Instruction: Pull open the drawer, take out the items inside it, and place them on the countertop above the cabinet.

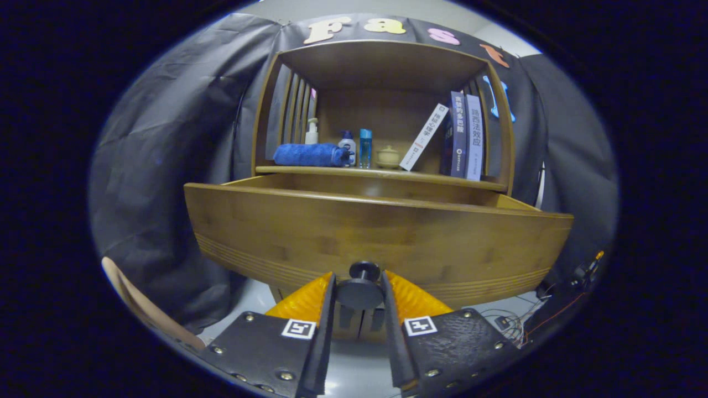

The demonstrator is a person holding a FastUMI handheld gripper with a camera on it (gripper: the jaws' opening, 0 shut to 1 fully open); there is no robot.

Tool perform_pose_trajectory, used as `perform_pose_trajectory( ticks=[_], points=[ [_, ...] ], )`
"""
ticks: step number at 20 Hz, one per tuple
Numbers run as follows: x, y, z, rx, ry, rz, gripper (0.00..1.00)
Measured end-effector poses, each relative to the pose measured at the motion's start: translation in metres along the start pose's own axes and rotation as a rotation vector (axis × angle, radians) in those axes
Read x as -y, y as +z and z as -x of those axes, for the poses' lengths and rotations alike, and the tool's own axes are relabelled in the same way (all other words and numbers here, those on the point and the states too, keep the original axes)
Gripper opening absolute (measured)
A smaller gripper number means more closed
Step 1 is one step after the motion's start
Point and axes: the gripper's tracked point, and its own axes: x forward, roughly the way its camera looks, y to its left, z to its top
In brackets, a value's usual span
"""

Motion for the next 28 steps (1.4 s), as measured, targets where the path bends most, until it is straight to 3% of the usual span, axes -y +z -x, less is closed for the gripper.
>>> perform_pose_trajectory(
  ticks=[5,13,19,23,28],
  points=[
    [0.007,0.033,0.025,0.121,-0.036,0.082,0.48],
    [0.007,0.096,0.029,0.189,0.012,-0.047,0.48],
    [0.017,0.130,0.014,0.229,0.008,-0.033,0.48],
    [0.018,0.142,-0.003,0.206,0.006,-0.004,0.49],
    [0.011,0.144,-0.050,0.058,0.029,0.022,0.49]
  ],
)
